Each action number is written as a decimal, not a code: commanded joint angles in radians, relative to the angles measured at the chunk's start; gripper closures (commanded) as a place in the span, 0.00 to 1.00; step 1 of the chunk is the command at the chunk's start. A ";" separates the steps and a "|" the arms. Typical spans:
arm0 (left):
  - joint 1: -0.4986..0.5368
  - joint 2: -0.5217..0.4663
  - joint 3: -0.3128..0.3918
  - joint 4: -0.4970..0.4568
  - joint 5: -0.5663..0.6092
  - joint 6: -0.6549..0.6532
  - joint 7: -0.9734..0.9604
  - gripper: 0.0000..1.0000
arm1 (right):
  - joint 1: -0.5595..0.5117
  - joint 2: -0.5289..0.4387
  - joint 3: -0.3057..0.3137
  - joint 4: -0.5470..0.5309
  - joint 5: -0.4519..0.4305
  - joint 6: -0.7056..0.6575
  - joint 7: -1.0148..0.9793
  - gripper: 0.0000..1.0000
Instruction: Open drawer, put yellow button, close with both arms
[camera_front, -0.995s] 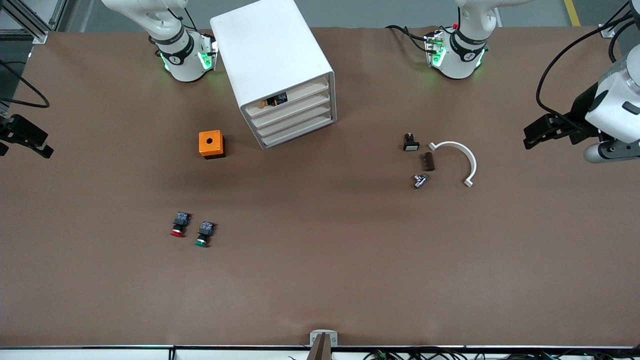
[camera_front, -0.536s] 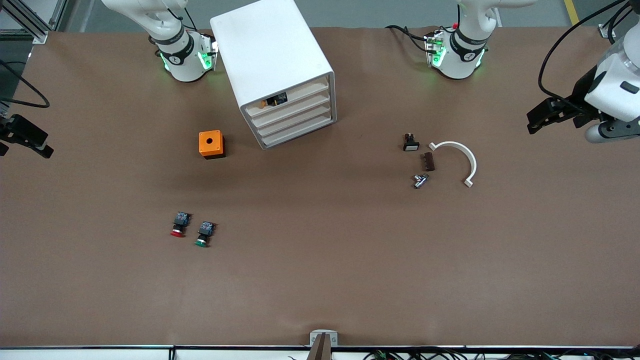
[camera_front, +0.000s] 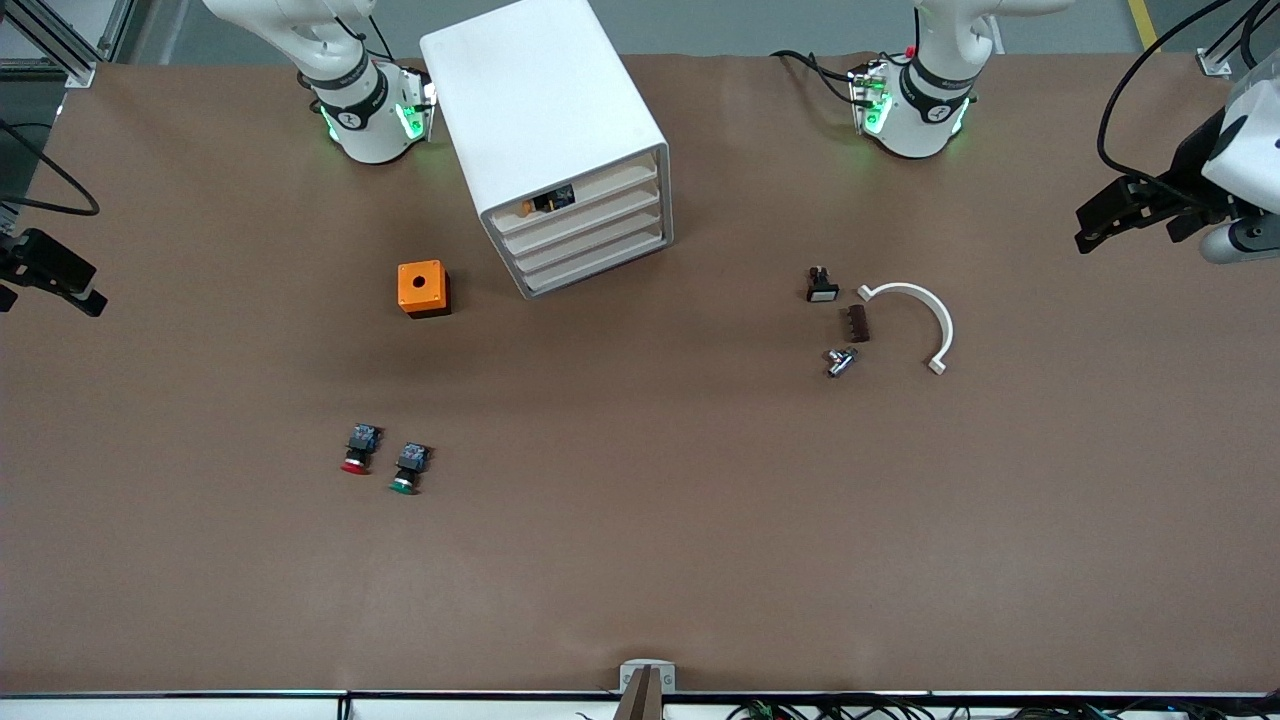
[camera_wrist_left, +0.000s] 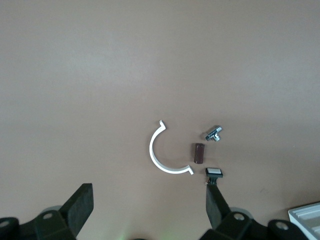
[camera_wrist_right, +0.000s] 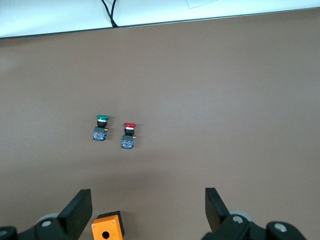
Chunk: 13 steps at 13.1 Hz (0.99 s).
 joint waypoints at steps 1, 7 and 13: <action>-0.007 0.002 0.011 0.016 -0.017 0.005 0.018 0.01 | -0.001 -0.007 0.001 -0.002 -0.008 0.004 -0.007 0.00; -0.015 0.015 0.003 0.016 -0.017 -0.011 0.016 0.01 | -0.001 -0.007 0.001 -0.004 -0.008 0.003 -0.007 0.00; -0.003 0.013 -0.005 0.018 -0.040 -0.015 0.016 0.00 | -0.001 -0.007 0.001 -0.005 -0.008 0.001 -0.007 0.00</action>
